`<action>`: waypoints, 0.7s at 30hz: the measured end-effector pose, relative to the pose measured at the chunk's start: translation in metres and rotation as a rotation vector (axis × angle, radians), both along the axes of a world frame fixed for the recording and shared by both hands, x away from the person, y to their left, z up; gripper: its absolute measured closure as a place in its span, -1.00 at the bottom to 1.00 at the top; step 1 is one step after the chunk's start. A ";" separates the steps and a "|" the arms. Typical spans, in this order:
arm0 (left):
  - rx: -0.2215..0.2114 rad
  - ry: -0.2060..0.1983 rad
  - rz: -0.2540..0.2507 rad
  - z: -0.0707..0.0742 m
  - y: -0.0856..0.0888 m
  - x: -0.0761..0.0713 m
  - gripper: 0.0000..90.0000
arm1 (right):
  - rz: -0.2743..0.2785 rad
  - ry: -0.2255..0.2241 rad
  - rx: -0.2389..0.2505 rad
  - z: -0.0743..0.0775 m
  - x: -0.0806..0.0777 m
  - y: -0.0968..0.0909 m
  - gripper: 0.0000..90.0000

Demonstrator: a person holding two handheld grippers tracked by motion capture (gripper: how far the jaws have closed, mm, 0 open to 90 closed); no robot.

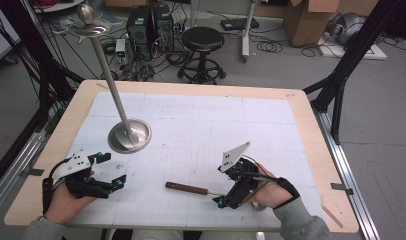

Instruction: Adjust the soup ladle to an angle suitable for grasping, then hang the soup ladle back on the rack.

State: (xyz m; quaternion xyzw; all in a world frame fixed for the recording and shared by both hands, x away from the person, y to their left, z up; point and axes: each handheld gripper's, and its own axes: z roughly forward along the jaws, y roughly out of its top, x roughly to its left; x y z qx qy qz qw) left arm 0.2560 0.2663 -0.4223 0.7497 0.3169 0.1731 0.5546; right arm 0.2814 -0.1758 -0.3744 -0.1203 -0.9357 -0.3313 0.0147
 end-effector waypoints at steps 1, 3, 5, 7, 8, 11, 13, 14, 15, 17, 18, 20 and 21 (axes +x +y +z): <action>-0.001 -0.001 0.000 0.000 0.000 0.000 -0.96 | -0.010 0.000 -0.007 0.000 0.000 -0.002 -0.99; 0.001 0.001 -0.001 0.000 0.000 0.000 -0.96 | -0.019 0.001 -0.027 0.001 0.001 -0.005 -0.99; 0.001 0.002 0.001 0.000 0.000 0.000 -0.96 | -0.006 0.006 -0.045 0.000 0.000 -0.008 -0.99; -0.001 0.003 0.002 0.000 0.000 0.000 -0.96 | 0.014 0.028 -0.066 -0.002 -0.003 -0.010 -0.99; 0.001 0.001 -0.001 0.000 0.000 0.000 -0.96 | 0.022 0.030 -0.084 -0.004 -0.004 -0.010 -0.98; 0.002 0.004 -0.002 -0.001 0.000 0.001 -0.96 | 0.032 0.029 -0.115 -0.008 -0.005 -0.012 -0.98; 0.003 0.006 -0.001 -0.001 -0.001 0.001 -0.96 | 0.018 0.036 -0.134 -0.009 -0.005 -0.014 -0.98; 0.004 0.007 -0.002 -0.001 0.000 0.001 -0.96 | 0.019 0.034 -0.142 -0.010 -0.004 -0.014 -0.98; 0.003 0.007 -0.003 -0.001 -0.001 0.001 -0.96 | 0.013 0.033 -0.140 -0.011 -0.004 -0.015 -0.98; 0.005 0.009 -0.003 -0.001 -0.001 0.001 -0.96 | 0.007 0.029 -0.151 -0.011 -0.004 -0.016 -0.98; 0.004 0.008 -0.003 -0.001 -0.001 0.001 -0.96 | 0.003 0.028 -0.160 -0.011 -0.004 -0.016 -0.98; 0.003 0.009 -0.005 -0.001 0.000 0.001 -0.96 | -0.004 0.018 -0.172 -0.012 -0.004 -0.015 -0.98; 0.003 0.010 -0.006 -0.001 0.000 0.001 -0.96 | -0.005 0.013 -0.189 -0.012 -0.004 -0.015 -0.98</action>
